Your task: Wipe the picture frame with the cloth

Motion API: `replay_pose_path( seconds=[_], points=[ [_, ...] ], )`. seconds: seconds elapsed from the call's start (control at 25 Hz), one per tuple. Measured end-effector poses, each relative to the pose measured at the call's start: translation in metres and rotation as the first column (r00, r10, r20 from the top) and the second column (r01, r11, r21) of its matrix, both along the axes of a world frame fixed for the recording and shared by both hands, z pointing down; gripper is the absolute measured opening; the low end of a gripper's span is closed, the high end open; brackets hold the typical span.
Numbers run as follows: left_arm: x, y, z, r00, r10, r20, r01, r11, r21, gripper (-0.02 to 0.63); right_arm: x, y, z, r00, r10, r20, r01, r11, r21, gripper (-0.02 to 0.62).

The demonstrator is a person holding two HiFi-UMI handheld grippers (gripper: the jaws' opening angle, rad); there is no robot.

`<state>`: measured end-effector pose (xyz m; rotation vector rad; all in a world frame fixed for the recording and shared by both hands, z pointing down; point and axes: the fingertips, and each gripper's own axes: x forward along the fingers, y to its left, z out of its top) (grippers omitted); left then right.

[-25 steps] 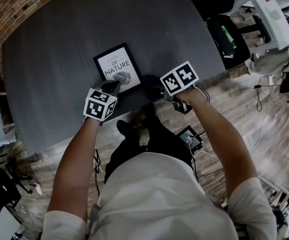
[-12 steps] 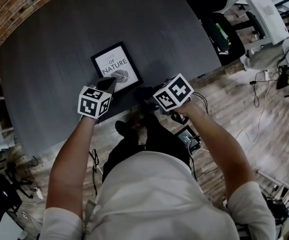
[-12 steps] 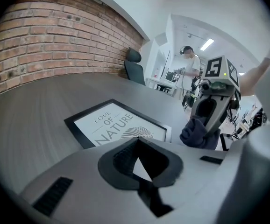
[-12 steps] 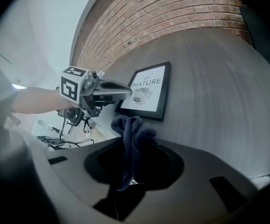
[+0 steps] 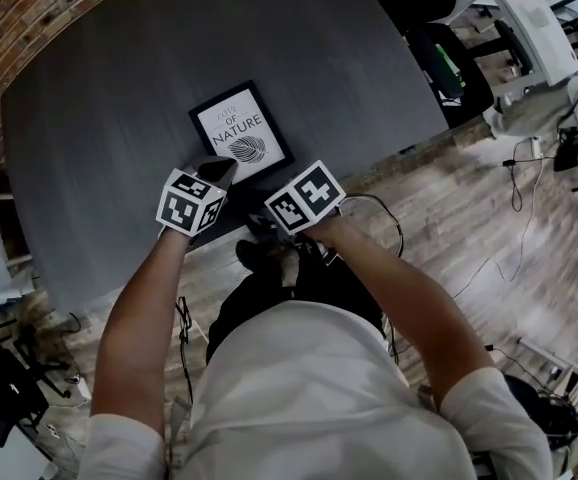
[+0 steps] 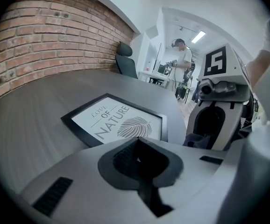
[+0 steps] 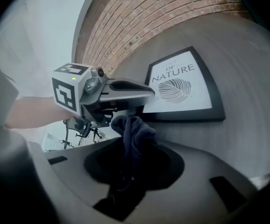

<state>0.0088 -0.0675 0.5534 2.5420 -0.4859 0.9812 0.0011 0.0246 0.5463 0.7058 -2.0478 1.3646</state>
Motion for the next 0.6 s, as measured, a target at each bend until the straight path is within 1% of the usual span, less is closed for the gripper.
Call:
replay_pose_path(
  seconds=[0.08, 0.16, 0.24, 0.32, 0.44, 0.6],
  points=[
    [0.002, 0.003, 0.001, 1.000, 0.026, 0.001, -0.026, 1.000, 0.007, 0.008, -0.005, -0.003, 0.007, 1.000, 0.021, -0.021, -0.022, 1.000, -0.006, 0.112],
    [0.005, 0.007, 0.002, 0.997, 0.072, 0.015, -0.072, 0.997, 0.023, 0.008, -0.005, -0.007, 0.012, 0.998, 0.053, -0.037, -0.054, 0.998, -0.011, 0.112],
    [0.006, 0.010, 0.003, 0.994, 0.103, 0.021, -0.103, 0.994, 0.030, 0.006, -0.001, -0.012, 0.014, 0.995, 0.092, -0.046, -0.092, 0.996, -0.016, 0.112],
    [0.007, 0.012, 0.003, 0.993, 0.118, 0.012, -0.118, 0.992, 0.038, 0.006, 0.004, -0.016, 0.015, 0.991, 0.125, -0.055, -0.126, 0.992, -0.012, 0.114],
    [0.009, 0.014, 0.004, 0.988, 0.154, 0.014, -0.155, 0.986, 0.064, 0.006, 0.015, -0.020, 0.014, 0.984, 0.166, -0.071, -0.166, 0.986, 0.003, 0.114],
    [0.008, 0.016, 0.004, 0.981, 0.192, 0.011, -0.192, 0.980, 0.046, 0.006, 0.029, -0.022, 0.015, 0.975, 0.206, -0.086, -0.205, 0.979, 0.012, 0.114]
  ],
)
